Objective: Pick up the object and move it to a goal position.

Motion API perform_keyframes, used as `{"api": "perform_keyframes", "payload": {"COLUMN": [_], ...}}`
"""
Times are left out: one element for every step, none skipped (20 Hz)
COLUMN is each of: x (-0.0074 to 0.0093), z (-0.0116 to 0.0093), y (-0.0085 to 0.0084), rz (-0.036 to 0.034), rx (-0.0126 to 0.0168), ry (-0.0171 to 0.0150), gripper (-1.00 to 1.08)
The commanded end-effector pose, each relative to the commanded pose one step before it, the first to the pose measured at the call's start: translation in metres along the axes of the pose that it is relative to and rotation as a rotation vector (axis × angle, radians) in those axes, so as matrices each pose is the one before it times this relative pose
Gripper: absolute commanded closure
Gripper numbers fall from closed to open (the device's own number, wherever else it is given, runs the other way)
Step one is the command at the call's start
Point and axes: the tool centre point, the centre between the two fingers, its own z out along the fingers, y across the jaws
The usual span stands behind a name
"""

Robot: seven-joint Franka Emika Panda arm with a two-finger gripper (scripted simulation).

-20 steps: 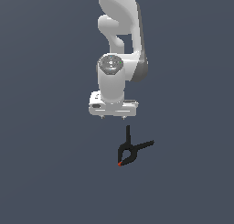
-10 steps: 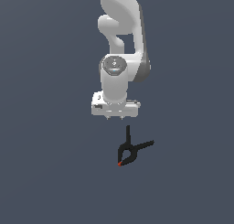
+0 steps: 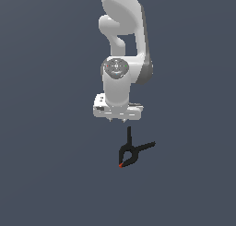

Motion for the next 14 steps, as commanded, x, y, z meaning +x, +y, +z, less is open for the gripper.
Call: {"api": "perform_keyframes", "payload": {"x": [0.00283, 0.00136, 0.00143, 0.00149, 0.00153, 0.00155, 0.00156, 0.00155, 0.00152, 0.00146, 0.00133, 0.00118, 0.00103, 0.00088], "z": [0.00188, 0.00092, 0.00102, 0.00112, 0.00122, 0.00133, 0.00144, 0.00156, 0.00168, 0.00180, 0.00187, 0.00191, 0.00194, 0.00198], "y": [-0.00416, -0.00205, -0.00227, -0.00248, -0.00271, -0.00294, -0.00317, -0.00341, -0.00365, -0.00390, -0.00399, -0.00403, -0.00406, -0.00409], "rz": [0.03224, 0.01620, 0.01762, 0.01904, 0.02045, 0.02187, 0.02328, 0.02468, 0.02610, 0.02742, 0.02779, 0.02776, 0.02774, 0.02770], "rx": [0.00683, 0.00340, 0.00370, 0.00399, 0.00428, 0.00456, 0.00484, 0.00511, 0.00537, 0.00560, 0.00563, 0.00558, 0.00552, 0.00545], "ry": [-0.00138, -0.00070, -0.00083, -0.00097, -0.00114, -0.00132, -0.00153, -0.00176, -0.00201, -0.00228, -0.00248, -0.00266, -0.00283, -0.00300], "gripper": [-0.20, -0.20, -0.20, -0.20, -0.20, -0.20, -0.20, -0.20, -0.20, -0.20, -0.20, -0.20, -0.20, -0.20]}}
